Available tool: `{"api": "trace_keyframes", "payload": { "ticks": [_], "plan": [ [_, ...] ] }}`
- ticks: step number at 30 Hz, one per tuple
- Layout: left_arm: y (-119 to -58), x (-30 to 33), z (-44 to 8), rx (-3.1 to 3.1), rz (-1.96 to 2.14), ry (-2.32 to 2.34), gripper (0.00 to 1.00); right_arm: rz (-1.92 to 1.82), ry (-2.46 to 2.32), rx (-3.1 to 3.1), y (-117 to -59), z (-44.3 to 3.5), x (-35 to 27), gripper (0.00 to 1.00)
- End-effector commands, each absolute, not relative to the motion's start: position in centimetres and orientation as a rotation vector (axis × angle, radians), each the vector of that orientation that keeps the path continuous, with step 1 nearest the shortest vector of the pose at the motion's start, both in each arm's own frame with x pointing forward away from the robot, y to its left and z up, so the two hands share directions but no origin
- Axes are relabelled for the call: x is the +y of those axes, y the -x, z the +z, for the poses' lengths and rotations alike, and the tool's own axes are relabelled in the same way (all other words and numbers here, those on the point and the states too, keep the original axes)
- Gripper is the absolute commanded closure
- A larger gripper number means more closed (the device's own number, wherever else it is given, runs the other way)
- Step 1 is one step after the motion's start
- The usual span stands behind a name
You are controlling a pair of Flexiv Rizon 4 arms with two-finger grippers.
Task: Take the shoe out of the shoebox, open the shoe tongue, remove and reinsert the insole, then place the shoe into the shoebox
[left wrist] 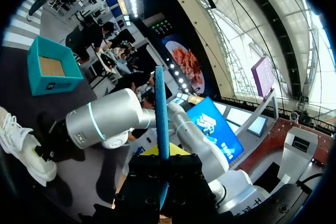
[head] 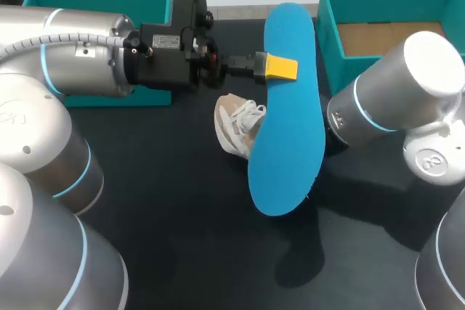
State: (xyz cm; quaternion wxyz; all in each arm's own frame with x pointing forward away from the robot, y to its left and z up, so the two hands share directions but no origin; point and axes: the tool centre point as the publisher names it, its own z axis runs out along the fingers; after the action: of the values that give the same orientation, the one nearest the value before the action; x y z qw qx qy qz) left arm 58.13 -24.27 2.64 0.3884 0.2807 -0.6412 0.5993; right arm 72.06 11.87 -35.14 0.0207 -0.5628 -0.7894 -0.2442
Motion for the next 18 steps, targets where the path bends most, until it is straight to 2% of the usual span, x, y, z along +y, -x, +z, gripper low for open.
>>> {"api": "trace_keyframes", "payload": {
  "ticks": [1, 18],
  "plan": [
    [-57.9, -24.3, 2.4, -1.628, 1.53, -0.716, 1.0, -0.829, 1.983, -2.375, -70.7, -35.4, 12.4, 1.0],
    [-57.9, -24.3, 2.4, -1.628, 1.53, -0.716, 1.0, -0.747, 2.06, -2.209, -69.4, -36.3, 12.6, 1.0]
  ]
}}
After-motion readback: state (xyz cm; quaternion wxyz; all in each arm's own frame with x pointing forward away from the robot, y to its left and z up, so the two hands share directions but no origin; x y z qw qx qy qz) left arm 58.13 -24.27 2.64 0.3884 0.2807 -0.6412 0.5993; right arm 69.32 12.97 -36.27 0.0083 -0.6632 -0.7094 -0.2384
